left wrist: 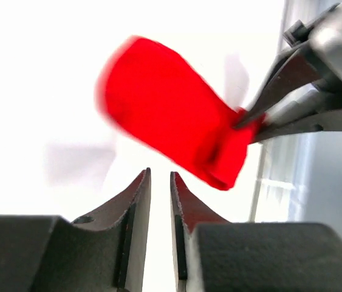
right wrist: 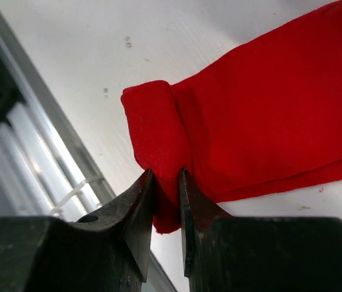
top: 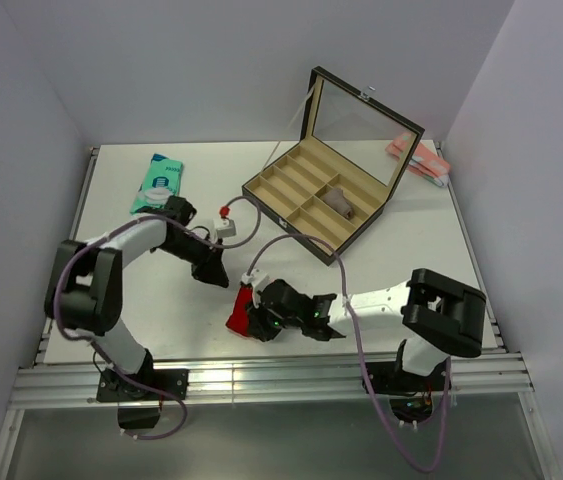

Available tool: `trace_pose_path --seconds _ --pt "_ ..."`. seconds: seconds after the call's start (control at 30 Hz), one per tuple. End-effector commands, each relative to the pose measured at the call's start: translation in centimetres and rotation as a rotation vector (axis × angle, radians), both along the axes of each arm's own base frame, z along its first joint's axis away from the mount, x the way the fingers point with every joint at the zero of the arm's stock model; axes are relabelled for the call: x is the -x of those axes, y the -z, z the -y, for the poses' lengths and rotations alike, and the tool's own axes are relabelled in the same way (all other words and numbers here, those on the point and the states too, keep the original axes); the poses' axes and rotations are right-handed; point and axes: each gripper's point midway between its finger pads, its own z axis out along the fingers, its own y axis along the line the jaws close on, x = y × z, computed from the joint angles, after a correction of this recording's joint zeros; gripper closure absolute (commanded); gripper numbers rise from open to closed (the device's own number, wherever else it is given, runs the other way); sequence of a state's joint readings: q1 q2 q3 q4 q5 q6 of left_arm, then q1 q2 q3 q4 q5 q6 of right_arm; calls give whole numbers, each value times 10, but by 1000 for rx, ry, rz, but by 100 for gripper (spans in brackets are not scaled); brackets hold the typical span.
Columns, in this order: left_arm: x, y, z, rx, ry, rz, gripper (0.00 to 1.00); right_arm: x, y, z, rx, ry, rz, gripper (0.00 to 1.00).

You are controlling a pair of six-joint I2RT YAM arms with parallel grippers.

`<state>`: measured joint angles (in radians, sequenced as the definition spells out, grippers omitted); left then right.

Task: Roll the socks
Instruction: Roll the sock at the center of the board.

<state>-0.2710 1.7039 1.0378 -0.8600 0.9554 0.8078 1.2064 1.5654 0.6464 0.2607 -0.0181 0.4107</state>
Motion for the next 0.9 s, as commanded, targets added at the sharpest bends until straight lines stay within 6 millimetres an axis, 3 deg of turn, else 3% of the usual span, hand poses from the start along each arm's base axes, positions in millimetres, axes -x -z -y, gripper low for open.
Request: trace_pose_path --seconds 0.0,0.03,0.07,0.13,0.27,0.43,0.5,0.53,0.73,0.87 --pt "-39 -40 -5 76 -164 219 76 7 -19 -10 -126 -78 -156 86" --pt "-55 -47 -12 77 -210 310 76 10 -21 -10 -141 -101 -199 86" --pt "-50 -59 -18 83 -232 374 75 6 -21 -9 -156 -100 -237 86" --pt "-60 -71 -24 73 -272 514 71 5 -21 -8 -162 -116 -301 86" --pt "-44 -78 -27 39 -230 649 61 -8 -18 -12 -152 -123 -447 85" --pt "-15 -60 -9 -42 -51 785 57 -21 0 -10 -77 -66 -598 85" --pt "-6 -48 -10 -91 -24 860 53 -30 8 -7 -67 -19 -648 86" --pt "8 -41 0 -86 54 884 52 -32 9 -5 -74 -4 -661 87" --pt "40 0 0 -132 197 861 50 -41 23 8 -51 84 -741 86" --pt "49 13 5 -146 231 873 50 -40 34 10 -26 86 -771 86"
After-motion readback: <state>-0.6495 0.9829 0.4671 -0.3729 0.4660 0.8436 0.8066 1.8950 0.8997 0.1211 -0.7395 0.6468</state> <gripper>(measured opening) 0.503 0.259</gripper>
